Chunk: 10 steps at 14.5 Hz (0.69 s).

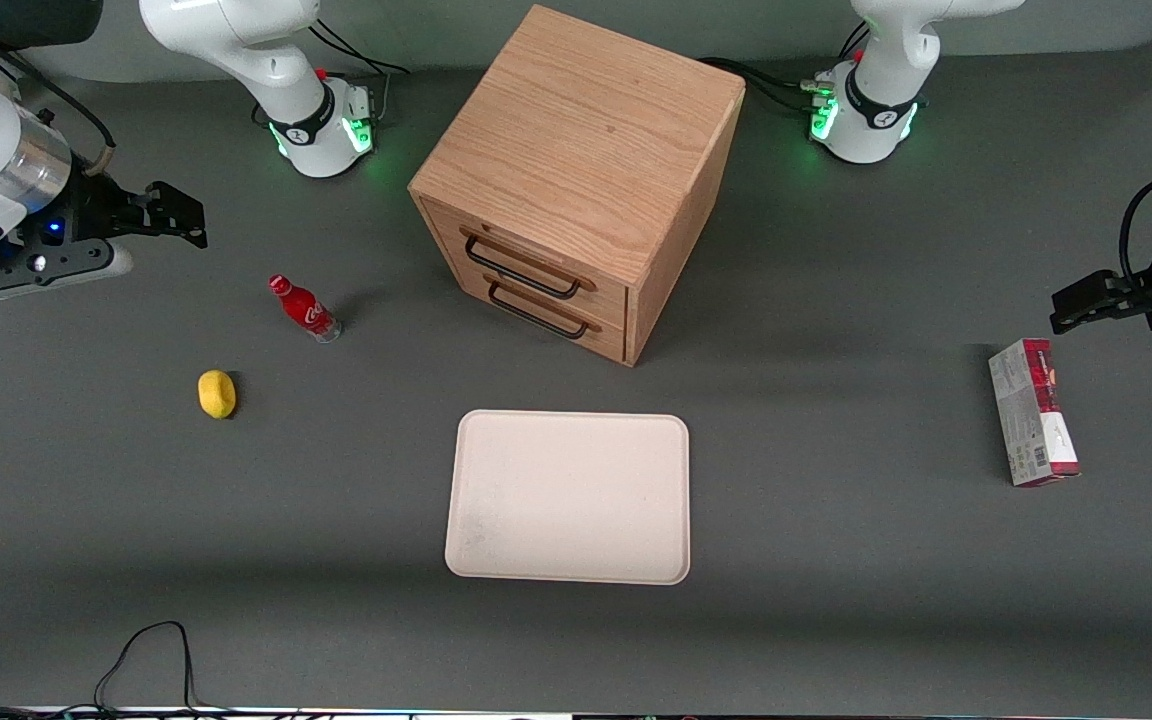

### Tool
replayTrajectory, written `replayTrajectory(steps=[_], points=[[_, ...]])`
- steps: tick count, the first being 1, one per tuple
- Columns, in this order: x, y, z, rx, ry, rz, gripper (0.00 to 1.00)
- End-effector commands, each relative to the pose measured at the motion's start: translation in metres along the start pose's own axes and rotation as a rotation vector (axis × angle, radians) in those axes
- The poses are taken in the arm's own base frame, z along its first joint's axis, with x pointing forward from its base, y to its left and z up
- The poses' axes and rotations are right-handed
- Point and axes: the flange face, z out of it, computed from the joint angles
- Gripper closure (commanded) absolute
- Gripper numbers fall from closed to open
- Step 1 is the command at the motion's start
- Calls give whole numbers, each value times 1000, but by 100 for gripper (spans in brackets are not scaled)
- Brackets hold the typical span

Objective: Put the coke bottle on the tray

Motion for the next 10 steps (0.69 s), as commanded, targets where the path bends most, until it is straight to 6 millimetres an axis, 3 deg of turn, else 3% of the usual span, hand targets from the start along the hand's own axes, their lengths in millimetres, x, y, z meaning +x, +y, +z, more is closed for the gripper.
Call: replayTrajectory(steps=[1, 10], points=[[-1, -1, -6, 19, -8, -12, 0], [-1, -1, -11, 17, -16, -12, 0]])
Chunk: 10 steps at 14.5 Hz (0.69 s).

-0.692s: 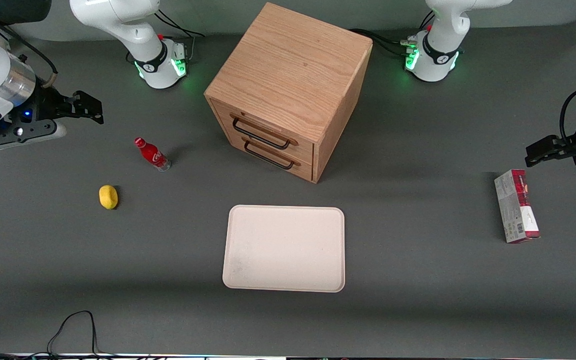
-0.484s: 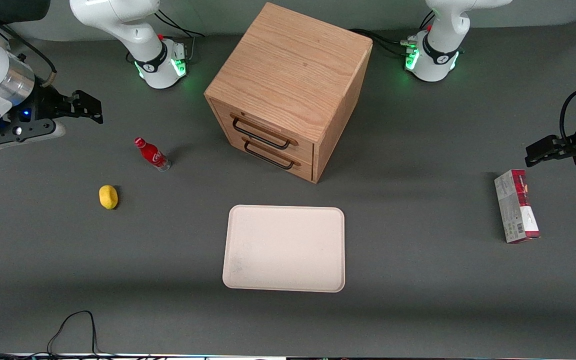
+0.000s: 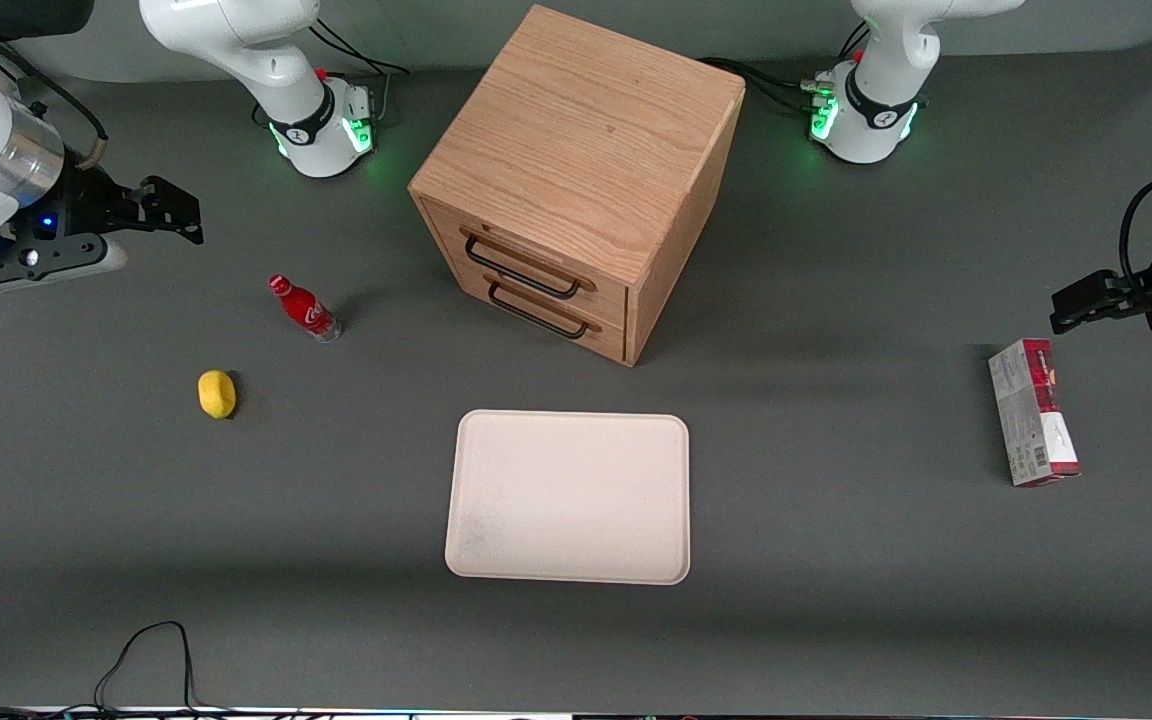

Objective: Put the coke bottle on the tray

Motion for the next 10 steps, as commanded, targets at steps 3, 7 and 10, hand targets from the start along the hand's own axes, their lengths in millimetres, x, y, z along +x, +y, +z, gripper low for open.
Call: replayTrajectory(steps=[3, 7, 10], points=[[1, -2, -6, 16, -11, -12, 0], [-1, -2, -4, 17, -27, -6, 0], [0, -2, -2, 17, -31, -7, 0]])
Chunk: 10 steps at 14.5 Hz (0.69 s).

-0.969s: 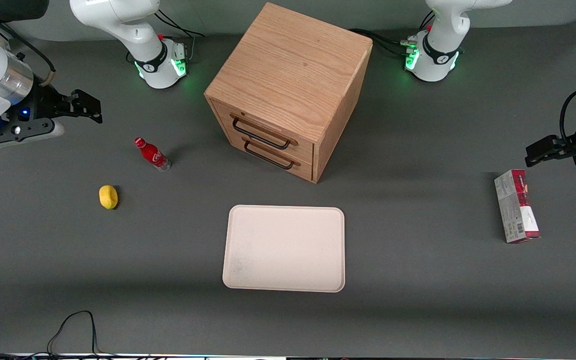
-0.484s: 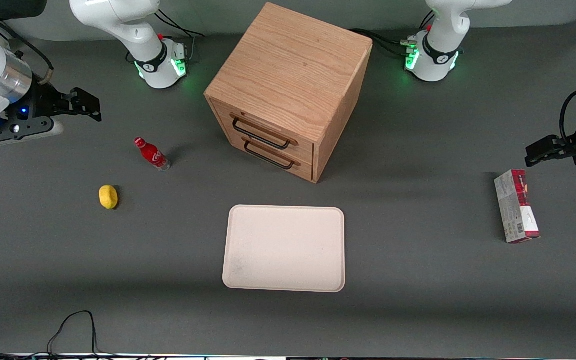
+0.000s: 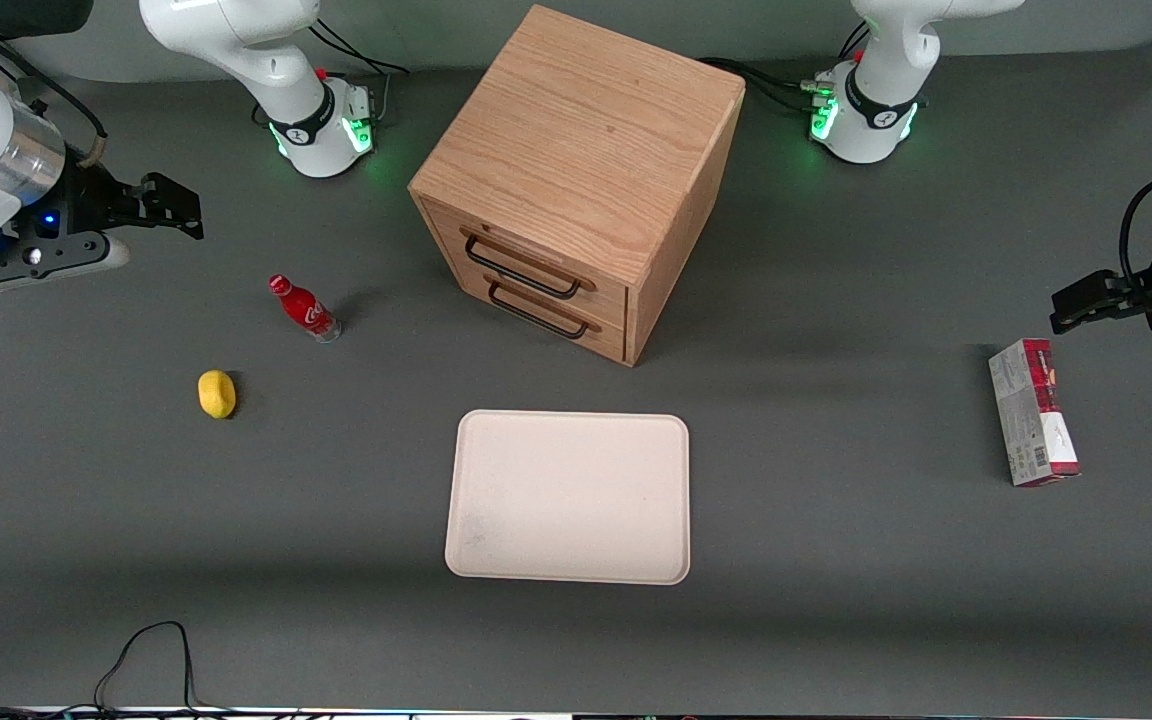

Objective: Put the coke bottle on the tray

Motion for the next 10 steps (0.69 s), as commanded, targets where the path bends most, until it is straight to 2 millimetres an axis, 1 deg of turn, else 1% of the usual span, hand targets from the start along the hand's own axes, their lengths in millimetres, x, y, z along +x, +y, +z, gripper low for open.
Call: replayTrajectory(steps=[1, 7, 8, 10], points=[[2, -2, -4, 16, -10, -6, 0], [-2, -2, -5, 17, -14, 5, 0], [-6, -3, -6, 17, -11, 4, 0], [-27, -6, -9, 20, -25, 0, 0]])
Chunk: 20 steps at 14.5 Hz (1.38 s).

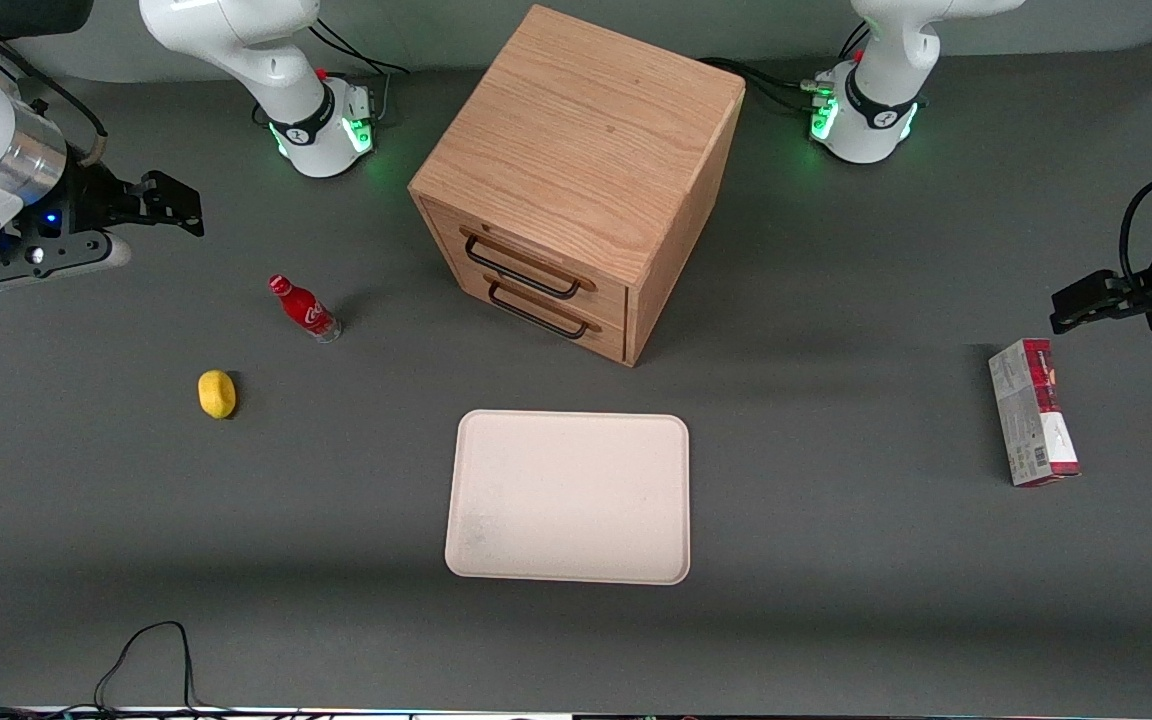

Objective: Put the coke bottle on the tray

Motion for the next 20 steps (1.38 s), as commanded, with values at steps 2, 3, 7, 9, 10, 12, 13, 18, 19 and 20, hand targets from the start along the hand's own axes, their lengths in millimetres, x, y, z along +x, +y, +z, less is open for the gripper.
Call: replayTrajectory(steps=[2, 3, 7, 9, 10, 12, 13, 18, 19, 20], points=[[-47, -7, -2, 24, -3, -5, 0], [-55, -5, 8, 28, -3, -2, 0], [-86, -2, 32, 36, 32, -1, 0], [-86, -2, 32, 36, 34, 1, 0], [-86, -2, 32, 34, 34, 1, 0], [-78, -2, 41, 34, 34, 1, 0], [-72, -2, 55, 33, 31, 2, 0], [-48, -4, 147, 31, 93, 4, 0], [-46, -4, 165, 30, 104, 5, 0], [-44, -5, 183, 30, 119, 5, 0]])
